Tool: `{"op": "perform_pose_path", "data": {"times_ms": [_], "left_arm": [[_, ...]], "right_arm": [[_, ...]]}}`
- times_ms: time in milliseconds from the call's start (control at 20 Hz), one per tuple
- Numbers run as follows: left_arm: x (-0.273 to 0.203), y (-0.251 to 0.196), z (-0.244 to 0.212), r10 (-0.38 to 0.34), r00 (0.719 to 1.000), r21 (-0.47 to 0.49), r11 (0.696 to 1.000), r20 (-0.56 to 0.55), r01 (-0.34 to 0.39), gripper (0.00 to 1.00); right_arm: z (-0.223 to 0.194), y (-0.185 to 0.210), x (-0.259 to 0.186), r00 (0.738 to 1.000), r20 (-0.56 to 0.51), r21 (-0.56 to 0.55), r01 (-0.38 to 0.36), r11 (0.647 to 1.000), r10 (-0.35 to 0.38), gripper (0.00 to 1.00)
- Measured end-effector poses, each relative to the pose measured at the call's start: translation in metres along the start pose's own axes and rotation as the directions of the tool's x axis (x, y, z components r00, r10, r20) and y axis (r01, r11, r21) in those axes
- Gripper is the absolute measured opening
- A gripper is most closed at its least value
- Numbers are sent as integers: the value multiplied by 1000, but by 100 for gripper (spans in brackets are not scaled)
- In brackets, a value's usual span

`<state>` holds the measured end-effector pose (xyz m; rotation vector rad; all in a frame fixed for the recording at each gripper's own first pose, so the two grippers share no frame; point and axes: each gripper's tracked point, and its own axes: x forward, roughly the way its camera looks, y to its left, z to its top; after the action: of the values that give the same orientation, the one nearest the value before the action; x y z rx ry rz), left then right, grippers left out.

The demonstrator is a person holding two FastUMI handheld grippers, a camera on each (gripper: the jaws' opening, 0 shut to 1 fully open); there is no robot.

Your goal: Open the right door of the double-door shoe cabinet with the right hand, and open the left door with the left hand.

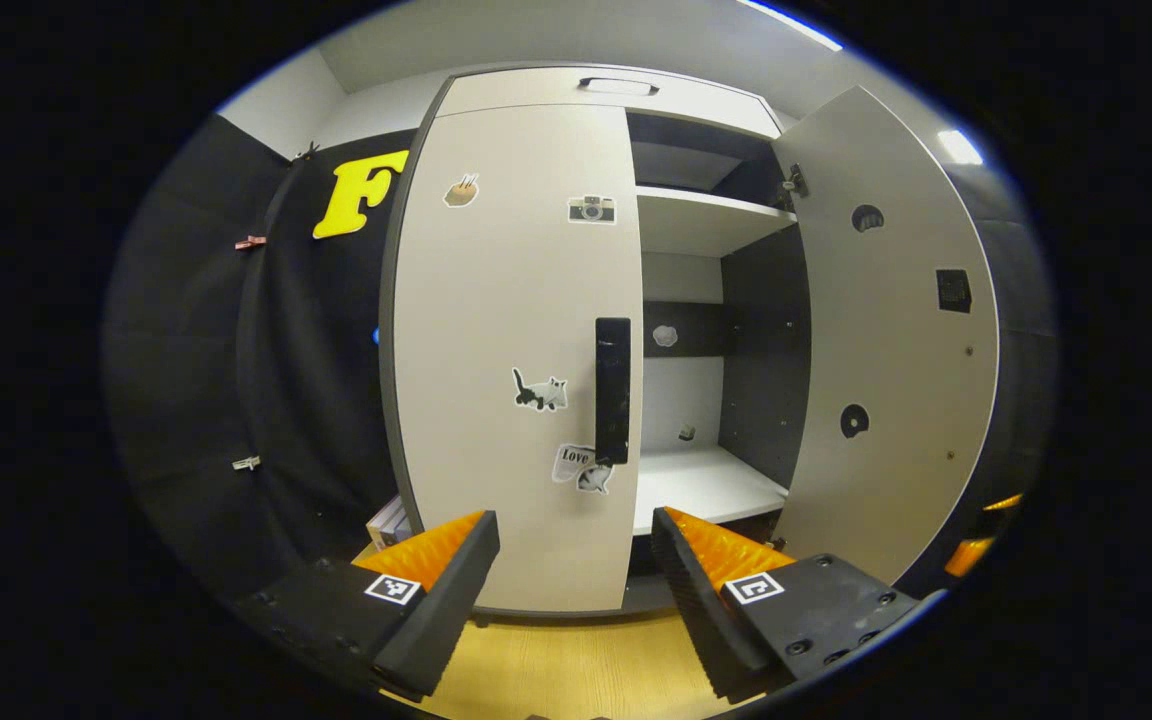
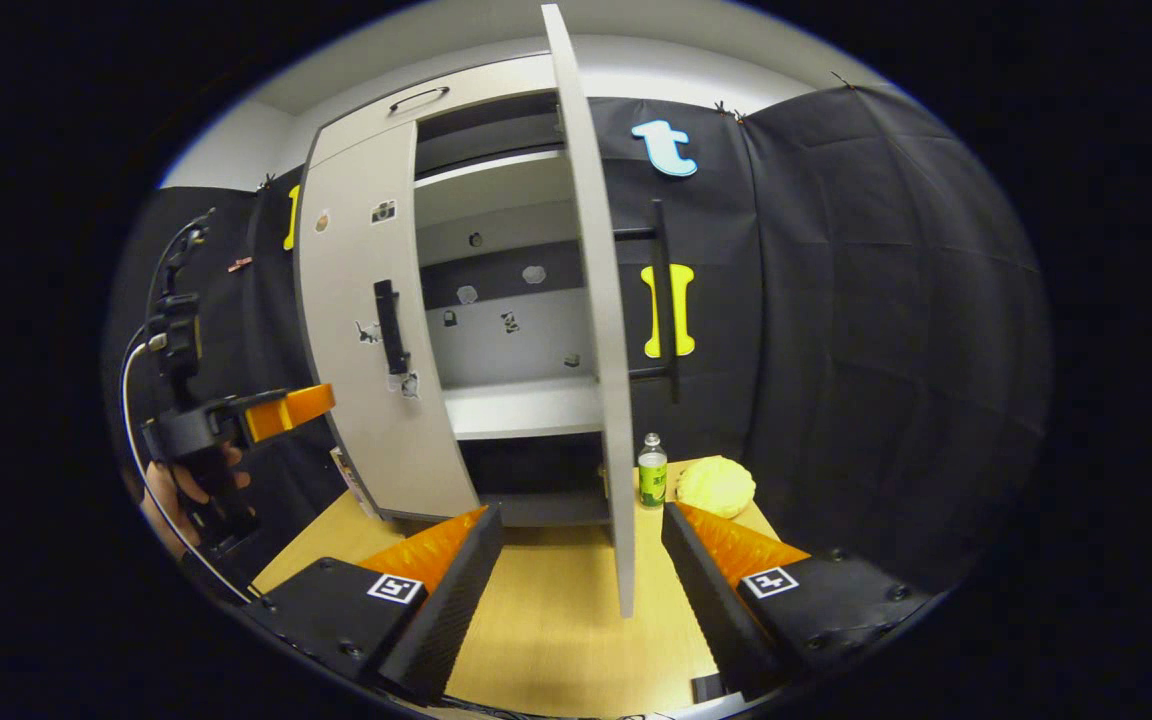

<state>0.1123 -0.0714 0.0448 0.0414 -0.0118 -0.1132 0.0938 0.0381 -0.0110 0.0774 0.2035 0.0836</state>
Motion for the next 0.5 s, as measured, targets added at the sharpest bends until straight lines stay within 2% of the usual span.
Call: {"op": "perform_pose_path", "data": {"times_ms": [250, 350, 400, 500], "left_arm": [[45, 1, 18, -3, 1000, 41, 999, 17, 2, 92], [62, -3, 30, -12, 999, 58, 998, 38, 10, 95], [71, -6, 35, -18, 999, 65, 998, 45, 15, 92], [87, -15, 40, -43, 998, 39, 998, 44, 41, 94]], "right_arm": [[-3, 15, 3, 999, 18, -38, -32, 999, 33, 99], [-3, 17, 4, 999, 26, -50, -34, 998, 35, 99], [-2, 18, 6, 999, 34, -52, -35, 998, 37, 99], [-1, 18, 8, 999, 43, -47, -30, 998, 32, 99]]}}
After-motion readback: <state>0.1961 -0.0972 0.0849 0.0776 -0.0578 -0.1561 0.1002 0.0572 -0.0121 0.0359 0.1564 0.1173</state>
